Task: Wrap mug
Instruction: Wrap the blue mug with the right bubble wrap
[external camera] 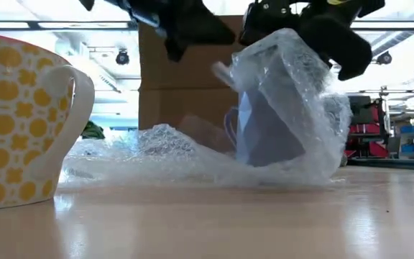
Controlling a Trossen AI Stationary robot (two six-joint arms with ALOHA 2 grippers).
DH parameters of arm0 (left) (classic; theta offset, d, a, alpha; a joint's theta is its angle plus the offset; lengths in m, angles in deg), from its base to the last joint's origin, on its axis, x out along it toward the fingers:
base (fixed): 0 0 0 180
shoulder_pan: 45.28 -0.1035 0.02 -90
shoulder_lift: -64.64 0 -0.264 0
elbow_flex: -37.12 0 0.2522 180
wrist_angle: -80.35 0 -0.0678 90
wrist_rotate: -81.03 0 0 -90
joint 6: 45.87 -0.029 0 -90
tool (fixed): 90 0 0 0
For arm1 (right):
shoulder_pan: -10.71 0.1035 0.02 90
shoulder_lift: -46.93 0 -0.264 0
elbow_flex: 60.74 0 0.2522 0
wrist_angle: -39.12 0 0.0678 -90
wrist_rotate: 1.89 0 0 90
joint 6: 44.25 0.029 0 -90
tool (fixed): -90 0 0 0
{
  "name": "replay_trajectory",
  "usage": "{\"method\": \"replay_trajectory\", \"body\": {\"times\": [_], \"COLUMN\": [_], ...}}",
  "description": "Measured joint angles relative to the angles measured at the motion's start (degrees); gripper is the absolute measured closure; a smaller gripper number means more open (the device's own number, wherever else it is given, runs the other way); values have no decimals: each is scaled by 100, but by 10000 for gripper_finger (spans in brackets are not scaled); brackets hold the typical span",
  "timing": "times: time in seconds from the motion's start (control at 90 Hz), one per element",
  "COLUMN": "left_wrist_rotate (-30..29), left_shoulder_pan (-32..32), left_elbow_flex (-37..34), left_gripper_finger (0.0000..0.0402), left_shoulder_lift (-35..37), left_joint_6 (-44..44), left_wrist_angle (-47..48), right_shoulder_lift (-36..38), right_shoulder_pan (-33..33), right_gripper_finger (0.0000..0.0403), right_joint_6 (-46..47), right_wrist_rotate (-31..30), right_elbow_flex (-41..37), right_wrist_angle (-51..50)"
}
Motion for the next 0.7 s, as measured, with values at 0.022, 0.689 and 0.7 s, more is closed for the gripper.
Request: {"method": "replay_trajectory", "body": {"times": [0.022,0.689,0.7], "left_wrist_rotate": [23,361,361], "left_shoulder_pan": [-15,-24,-24], "left_elbow_flex": [0,-13,-13], "left_gripper_finger": [400,400,400], "left_shoulder_lift": [-74,-1227,-1227], "left_joint_6": [27,241,240], "left_wrist_angle": [-58,-589,-588], "right_shoulder_lift": [12,273,280], "right_shoulder_pan": [0,0,-1], "right_gripper_finger": [403,398,397], "right_joint_6": [1,164,181], "right_wrist_rotate": [-4,-32,-35], "right_elbow_flex": [-2,1163,1181], "right_wrist_angle": [-5,-1174,-1221]}}
